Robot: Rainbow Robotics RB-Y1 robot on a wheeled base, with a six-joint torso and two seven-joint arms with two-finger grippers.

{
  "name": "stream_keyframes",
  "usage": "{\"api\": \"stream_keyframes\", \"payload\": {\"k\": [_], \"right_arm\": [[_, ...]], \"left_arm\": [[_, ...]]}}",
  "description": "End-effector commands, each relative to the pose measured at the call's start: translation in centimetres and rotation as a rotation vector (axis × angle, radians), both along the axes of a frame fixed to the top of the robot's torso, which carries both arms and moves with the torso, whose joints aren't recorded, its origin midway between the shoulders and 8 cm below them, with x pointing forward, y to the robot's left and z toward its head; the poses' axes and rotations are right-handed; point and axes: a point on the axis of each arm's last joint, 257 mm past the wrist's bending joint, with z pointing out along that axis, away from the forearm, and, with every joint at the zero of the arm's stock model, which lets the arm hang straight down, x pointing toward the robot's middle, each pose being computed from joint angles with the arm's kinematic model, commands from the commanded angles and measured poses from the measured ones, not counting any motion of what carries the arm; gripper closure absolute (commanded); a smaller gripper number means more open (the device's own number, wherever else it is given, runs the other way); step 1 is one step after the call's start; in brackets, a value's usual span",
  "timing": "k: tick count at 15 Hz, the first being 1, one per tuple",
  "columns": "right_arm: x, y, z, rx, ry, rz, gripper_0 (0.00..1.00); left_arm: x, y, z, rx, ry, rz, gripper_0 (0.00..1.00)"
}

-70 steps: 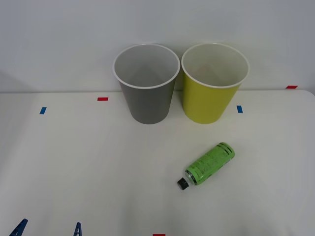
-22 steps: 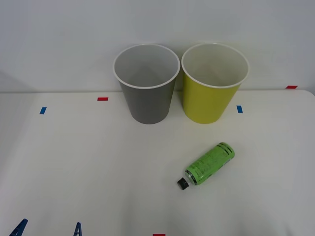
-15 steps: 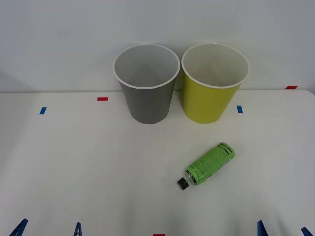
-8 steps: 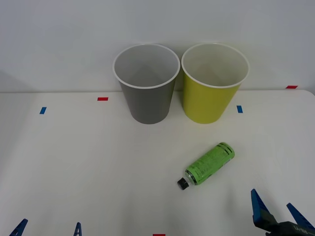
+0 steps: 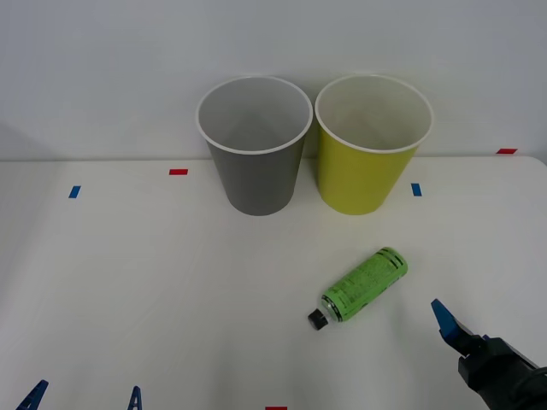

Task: Put cans in the gray bin and PET bottles in the light green bin.

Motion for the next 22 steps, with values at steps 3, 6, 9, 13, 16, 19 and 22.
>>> {"api": "stream_keyframes", "payload": {"k": [3, 6, 9, 13, 16, 19, 22], "right_arm": [[2.6, 2.3, 0.8, 0.136, 0.090, -0.039, 0.00], [4.2, 4.0, 1.2, 0.230, 0.134, -0.070, 0.00], [4.9, 5.4, 1.1, 0.294, 0.198, -0.110, 0.00], [5.3, 6.5, 1.2, 0.359, 0.291, -0.154, 0.00], [6.6, 7.6, 1.3, 0.381, 0.335, -0.146, 0.00], [8.3, 6.9, 0.3, 0.322, 0.388, -0.143, 0.00], [8.8, 6.4, 0.2, 0.278, 0.465, -0.150, 0.00]], "left_arm": [[0.0, 0.0, 0.0, 0.000, 0.000, 0.000, 0.00], [0.0, 0.0, 0.0, 0.000, 0.000, 0.000, 0.00], [0.0, 0.0, 0.0, 0.000, 0.000, 0.000, 0.00], [0.0, 0.0, 0.0, 0.000, 0.000, 0.000, 0.00], [0.0, 0.0, 0.0, 0.000, 0.000, 0.000, 0.00], [0.0, 0.0, 0.0, 0.000, 0.000, 0.000, 0.00], [0.0, 0.0, 0.0, 0.000, 0.000, 0.000, 0.00]]}}
